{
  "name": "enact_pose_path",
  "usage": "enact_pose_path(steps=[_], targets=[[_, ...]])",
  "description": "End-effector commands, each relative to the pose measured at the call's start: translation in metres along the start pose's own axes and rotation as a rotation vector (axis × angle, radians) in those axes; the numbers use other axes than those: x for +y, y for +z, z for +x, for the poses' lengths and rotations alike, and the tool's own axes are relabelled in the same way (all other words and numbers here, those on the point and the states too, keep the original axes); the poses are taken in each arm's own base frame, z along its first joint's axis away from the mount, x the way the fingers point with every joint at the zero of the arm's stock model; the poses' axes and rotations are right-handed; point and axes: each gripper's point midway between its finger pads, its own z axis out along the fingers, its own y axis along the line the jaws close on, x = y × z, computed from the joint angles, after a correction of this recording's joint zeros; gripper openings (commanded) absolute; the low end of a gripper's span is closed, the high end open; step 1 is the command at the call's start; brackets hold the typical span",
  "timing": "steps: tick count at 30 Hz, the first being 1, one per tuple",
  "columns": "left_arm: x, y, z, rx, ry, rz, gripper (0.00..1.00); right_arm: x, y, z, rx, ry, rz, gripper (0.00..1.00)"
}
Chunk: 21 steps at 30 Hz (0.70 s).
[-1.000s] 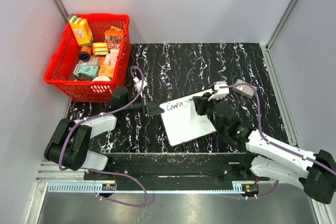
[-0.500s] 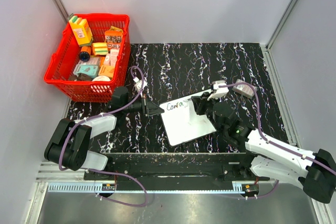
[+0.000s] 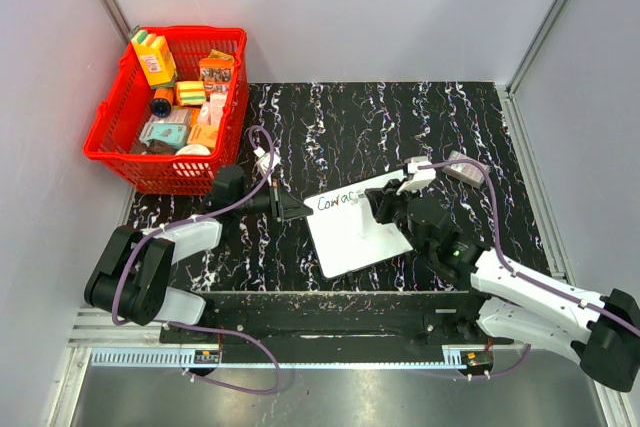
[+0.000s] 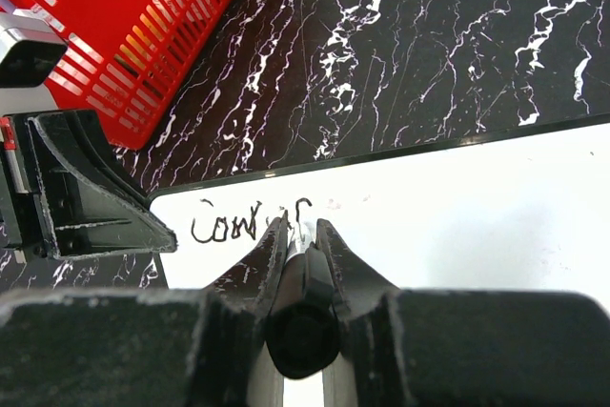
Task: Write a sentence on the whiteboard
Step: Write on the whiteboard at the whiteboard stand.
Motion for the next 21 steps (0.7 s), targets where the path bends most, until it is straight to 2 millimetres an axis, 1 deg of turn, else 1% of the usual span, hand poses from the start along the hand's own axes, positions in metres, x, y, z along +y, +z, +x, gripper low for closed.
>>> enact_pose_path(steps=[1,4,10,13,21], targets=[[0.024,0.002,0.002,-0.003,0.116,-0.082,0.0,-0.004,-0.004,-0.003,-0.009,0.015,0.01,0.0],[0.024,0.002,0.002,-0.004,0.117,-0.081,0.0,-0.008,-0.004,-0.002,-0.012,0.011,0.027,0.0],[0.023,0.002,0.001,-0.005,0.121,-0.079,0.0,-0.012,-0.004,-0.01,-0.044,0.018,0.056,0.0],[0.023,0.002,0.002,-0.003,0.117,-0.078,0.0,-0.011,-0.004,-0.017,-0.063,0.026,0.058,0.0],[0.023,0.002,0.002,-0.002,0.119,-0.077,0.0,-0.007,0.002,-0.025,-0.082,0.021,0.064,0.0]])
